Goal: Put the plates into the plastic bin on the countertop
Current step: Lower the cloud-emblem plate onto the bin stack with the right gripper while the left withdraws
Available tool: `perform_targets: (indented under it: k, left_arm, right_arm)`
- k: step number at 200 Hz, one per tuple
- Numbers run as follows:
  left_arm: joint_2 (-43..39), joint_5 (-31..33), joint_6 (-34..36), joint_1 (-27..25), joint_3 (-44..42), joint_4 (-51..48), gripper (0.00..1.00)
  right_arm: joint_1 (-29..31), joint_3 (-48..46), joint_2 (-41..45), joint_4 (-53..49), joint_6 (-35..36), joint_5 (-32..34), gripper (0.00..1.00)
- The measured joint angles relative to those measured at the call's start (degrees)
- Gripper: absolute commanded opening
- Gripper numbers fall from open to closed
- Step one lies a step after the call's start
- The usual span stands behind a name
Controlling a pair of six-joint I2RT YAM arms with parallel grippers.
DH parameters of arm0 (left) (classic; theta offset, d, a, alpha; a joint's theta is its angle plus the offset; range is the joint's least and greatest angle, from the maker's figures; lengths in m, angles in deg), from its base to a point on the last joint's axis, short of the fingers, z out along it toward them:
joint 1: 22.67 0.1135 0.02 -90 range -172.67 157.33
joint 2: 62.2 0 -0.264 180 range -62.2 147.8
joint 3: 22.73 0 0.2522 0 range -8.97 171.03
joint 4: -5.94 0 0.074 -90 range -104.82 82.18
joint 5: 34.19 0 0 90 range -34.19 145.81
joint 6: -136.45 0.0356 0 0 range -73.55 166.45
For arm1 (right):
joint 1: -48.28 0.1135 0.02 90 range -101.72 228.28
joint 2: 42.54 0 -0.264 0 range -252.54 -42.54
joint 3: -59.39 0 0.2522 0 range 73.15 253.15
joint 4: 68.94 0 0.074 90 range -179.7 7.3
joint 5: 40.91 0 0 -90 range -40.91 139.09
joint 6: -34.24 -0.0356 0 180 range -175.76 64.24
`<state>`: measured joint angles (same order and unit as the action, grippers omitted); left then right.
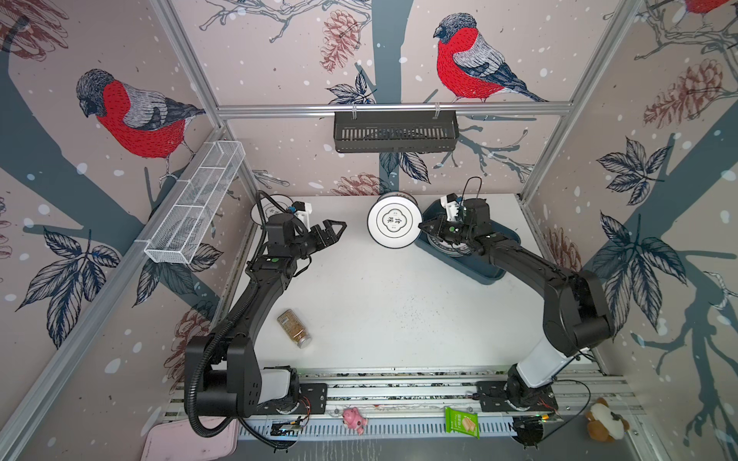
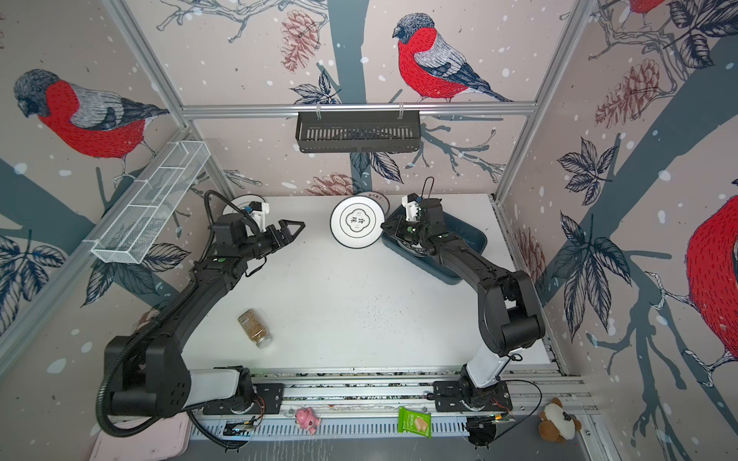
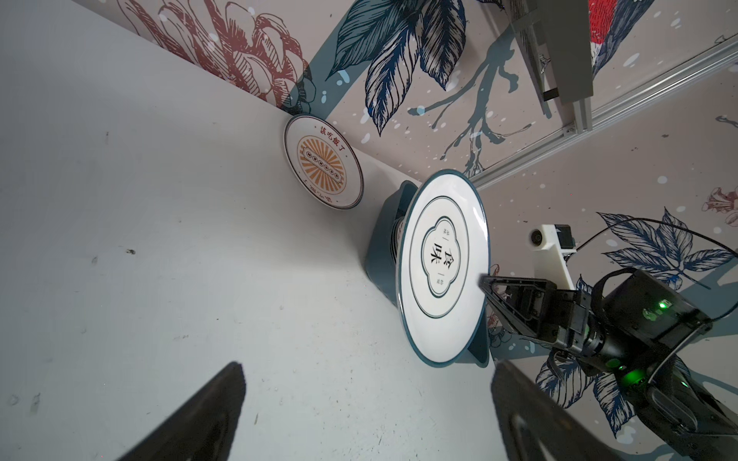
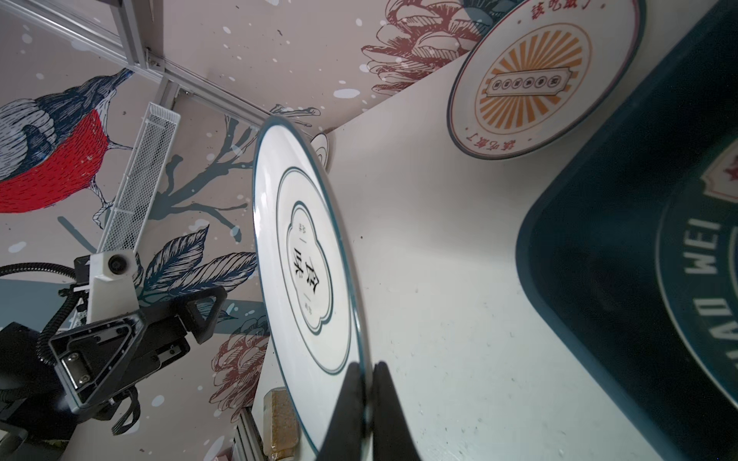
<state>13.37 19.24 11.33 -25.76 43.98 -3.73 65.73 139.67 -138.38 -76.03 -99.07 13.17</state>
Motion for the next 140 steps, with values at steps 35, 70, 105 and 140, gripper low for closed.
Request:
perform_targets:
  k: [35,70,105,140]
  left_arm:
    - [0.66,-0.96,0.02,-2.49,-0.11,0.44,0.96]
    - [0.87,-3.63,0.04,-4.96,-0.37,2.47,0.96]
    - [0.0,-4.68,0.59,-7.32,-0.85,4.17,0.96]
    - [-0.33,-5.38,1.03,-9.75,-0.96,4.61,0.96]
  right_arm:
    - [-2.45,-0.09,1.55,-1.53,0.04,1.36,0.02]
    - [-5.2,0.46,2.27,-3.52,0.48,1.86,0.02]
    - [-7.52,0.46,2.69,-5.03,0.7,2.71,0.02]
    - [-9.55,-0.09,3.04,-5.46,0.68,3.08,0.02]
